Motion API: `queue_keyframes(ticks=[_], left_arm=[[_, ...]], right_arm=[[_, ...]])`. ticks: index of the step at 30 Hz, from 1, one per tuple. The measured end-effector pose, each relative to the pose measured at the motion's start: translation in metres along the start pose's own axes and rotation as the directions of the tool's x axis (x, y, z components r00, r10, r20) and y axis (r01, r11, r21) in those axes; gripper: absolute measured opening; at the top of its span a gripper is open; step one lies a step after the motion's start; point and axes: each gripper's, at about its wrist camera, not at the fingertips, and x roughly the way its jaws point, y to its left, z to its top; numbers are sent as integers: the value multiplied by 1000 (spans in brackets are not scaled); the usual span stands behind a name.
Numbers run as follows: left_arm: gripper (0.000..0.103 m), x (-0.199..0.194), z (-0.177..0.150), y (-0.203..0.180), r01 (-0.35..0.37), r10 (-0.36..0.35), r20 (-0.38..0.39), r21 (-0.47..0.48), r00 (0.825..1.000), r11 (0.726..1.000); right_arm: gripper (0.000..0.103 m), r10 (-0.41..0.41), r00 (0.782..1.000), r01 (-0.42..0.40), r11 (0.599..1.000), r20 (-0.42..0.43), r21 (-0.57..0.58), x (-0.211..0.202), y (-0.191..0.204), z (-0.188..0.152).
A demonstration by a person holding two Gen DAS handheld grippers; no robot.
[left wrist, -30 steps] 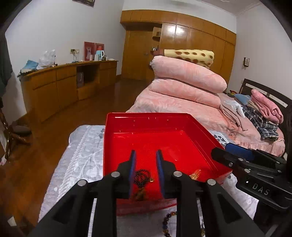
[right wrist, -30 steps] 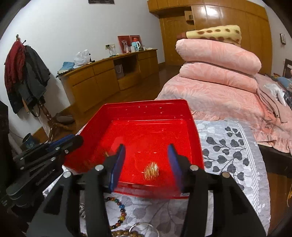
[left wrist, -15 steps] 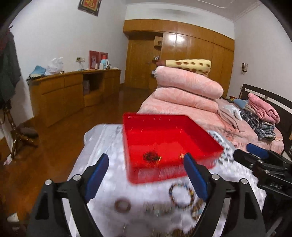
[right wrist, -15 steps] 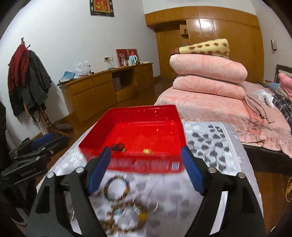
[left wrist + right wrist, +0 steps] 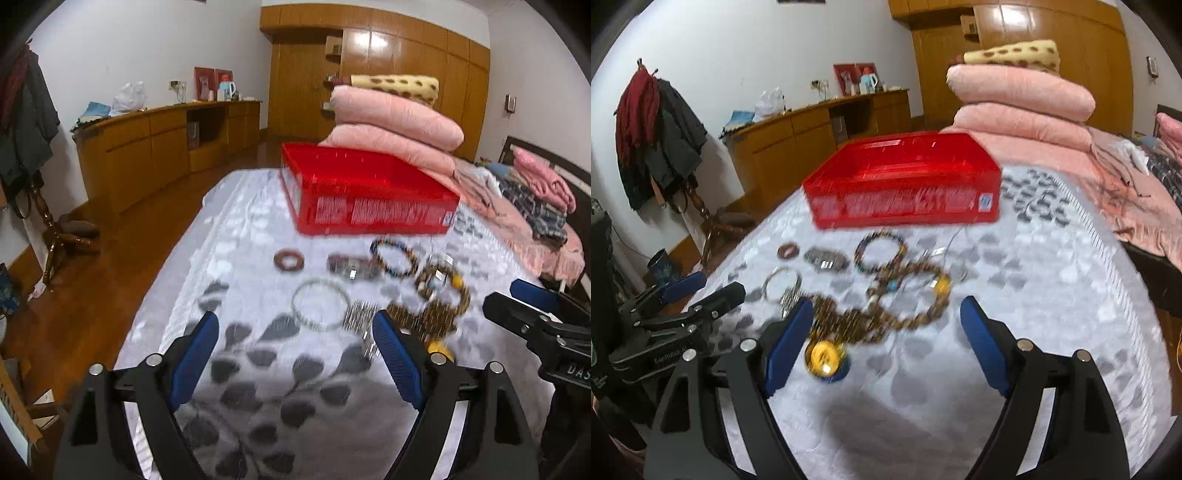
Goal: Organize jewelry
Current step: 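Withdraw both tools from the tin back toward the jewelry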
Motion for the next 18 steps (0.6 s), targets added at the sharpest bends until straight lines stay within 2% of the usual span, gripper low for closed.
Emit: queue_keyframes(ticks=[10,14,18], left_arm=[[84,-3,-14,7,-6,5,-31,-11,999,1000],[84,-3,-16,11,-1,1,-32,-22,999,1000],[84,-4,-18,15,9,-10,-28,-34,1000,999]], right_arm=[[66,17,996,-15,1000,-88,25,18,19,-14],[66,-17,995,21,999,-95,35,23,25,-15],[61,-38,994,43,998,-103,45,29,31,-16]])
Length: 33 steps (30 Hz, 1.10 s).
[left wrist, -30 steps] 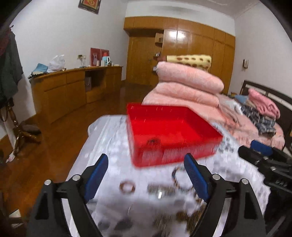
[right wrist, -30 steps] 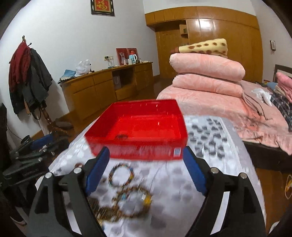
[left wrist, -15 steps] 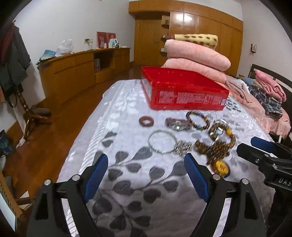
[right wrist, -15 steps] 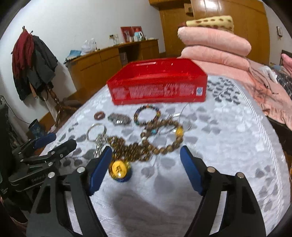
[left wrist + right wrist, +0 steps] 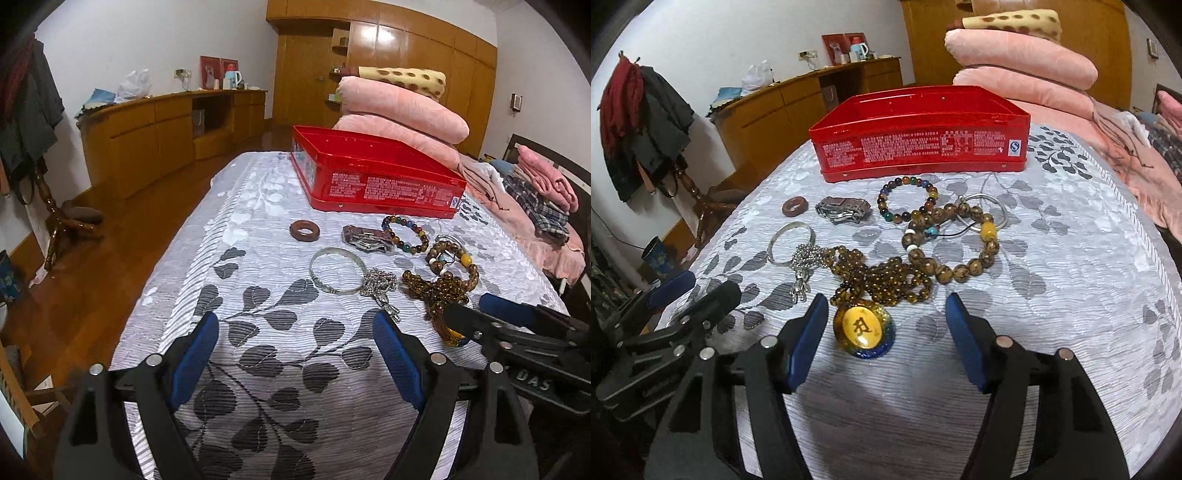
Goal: Organize jewelry
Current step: 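Withdraw both tools from the tin back toward the jewelry, then grasp the yellow pendant necklace with the right tool while the left grasps the silver chain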
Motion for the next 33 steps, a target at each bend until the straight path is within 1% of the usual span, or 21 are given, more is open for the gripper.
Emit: queue_keyframes(ticks=[4,7,11,15,16,18,21,25,28,30,33], left_arm=[[84,0,-1,2,14,-14,0,-5,1000,1000],[84,0,-2,3,8,-8,-7,3,1000,1000],[84,0,-2,6,17,-17,-11,-5,1000,1000],[84,3,0,4,15,-15,-19,1,1000,1000],[84,3,0,4,15,-15,-20,1,1000,1000],[84,4,0,3,12,-12,-24,2,1000,1000],[84,6,1,1,1,-1,-35,6,999,1000],[84,9,3,-3,5,-4,-45,11,999,1000],[84,11,5,-9,42,-42,-62,1,997,999],[83,14,7,-15,77,-77,-80,-4,994,997],[83,19,9,-26,94,-93,-95,11,991,995]], right_arm=[[60,-17,1000,17,1000,-14,-6,4,5,1],[60,-23,999,23,1000,-32,-5,8,6,1],[61,-30,998,30,1000,-49,5,12,5,4],[61,-51,997,51,999,-57,-12,19,8,8],[59,-60,996,59,998,-59,-16,19,8,9],[43,-104,993,102,994,-57,-48,20,9,9],[34,-103,993,100,993,-58,-55,18,4,9],[33,-83,995,81,996,-62,-47,12,-6,6],[33,-76,995,73,997,-65,-40,6,-12,3],[33,-81,994,79,996,-67,-30,1,-19,1],[33,-118,991,118,993,-69,-12,-4,-34,-3]])
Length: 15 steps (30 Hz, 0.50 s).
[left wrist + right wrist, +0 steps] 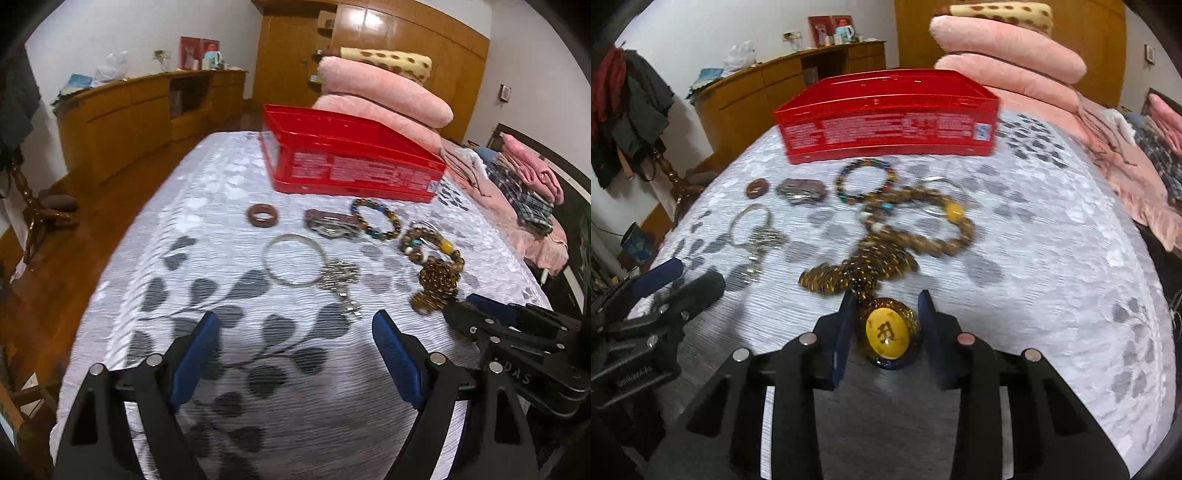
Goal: Organize jewelry
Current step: 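Grasp the yellow pendant necklace with the right tool while the left grasps the silver chain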
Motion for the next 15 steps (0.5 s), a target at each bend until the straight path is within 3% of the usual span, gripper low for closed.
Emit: queue_keyframes(ticks=[2,6,10,15], left_arm=[[81,4,2,-7,14,-14,-10,7,1000,1000],[67,14,4,-17,29,-28,-42,13,999,1000],[62,21,10,-23,27,-27,-56,12,998,1000],[43,31,17,-30,6,-5,-65,20,998,1000]], right_arm=[[33,-15,1000,15,1000,-2,16,-1,-11,-2],[33,-21,1000,20,999,2,45,-2,-27,-1],[34,3,1000,-3,999,12,43,-3,-31,-3],[35,57,998,-58,997,22,52,-3,-38,-1]])
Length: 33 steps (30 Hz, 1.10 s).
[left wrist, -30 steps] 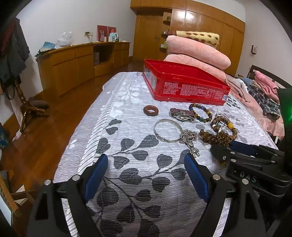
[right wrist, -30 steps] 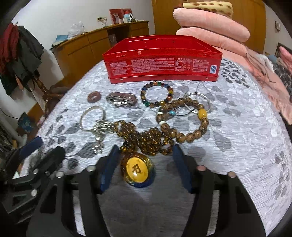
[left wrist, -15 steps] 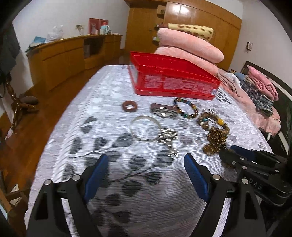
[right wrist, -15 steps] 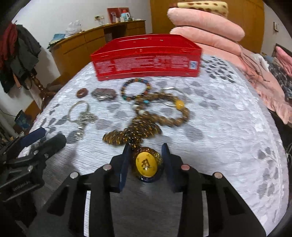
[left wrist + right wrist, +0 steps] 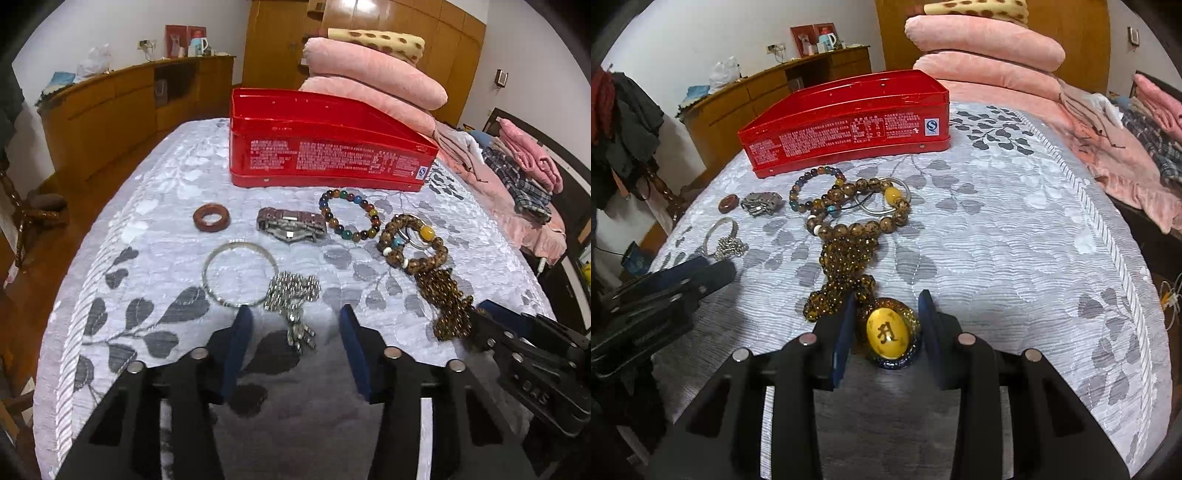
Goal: Organize jewelry
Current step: 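Grasp the yellow pendant necklace with the right tool while the left grasps the silver chain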
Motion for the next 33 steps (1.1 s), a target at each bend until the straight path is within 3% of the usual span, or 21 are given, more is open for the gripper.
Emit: queue_keyframes(ticks=[5,8,14,18,20,22,29,33], left_arm=[[21,5,5,4,-1,1,-5,-25,1000,1000],[10,4,4,10,27,-27,-1,-51,1000,998],[9,-7,-3,13,64,-64,-7,-57,998,996],[10,-7,-6,9,43,-44,-12,-34,999,998],[13,-5,-5,8,40,-40,-10,-37,999,999],[23,-3,-3,5,45,-45,-3,-23,999,999],[25,1,-2,-2,27,-27,3,10,1000,1000],[15,1,-2,-1,11,-11,7,5,1000,1000]], right_arm=[[35,49,999,-50,999,19,9,-4,-4,0],[44,49,998,-49,999,40,10,-8,-5,1],[44,79,996,-78,997,50,-8,-10,-5,5],[44,89,995,-88,996,37,-34,-5,3,6],[44,82,996,-81,995,27,-51,-1,8,8],[44,76,997,-75,995,14,-60,3,11,9],[44,60,998,-63,994,-29,-92,21,22,18],[26,29,999,-32,990,-26,-139,20,31,15]])
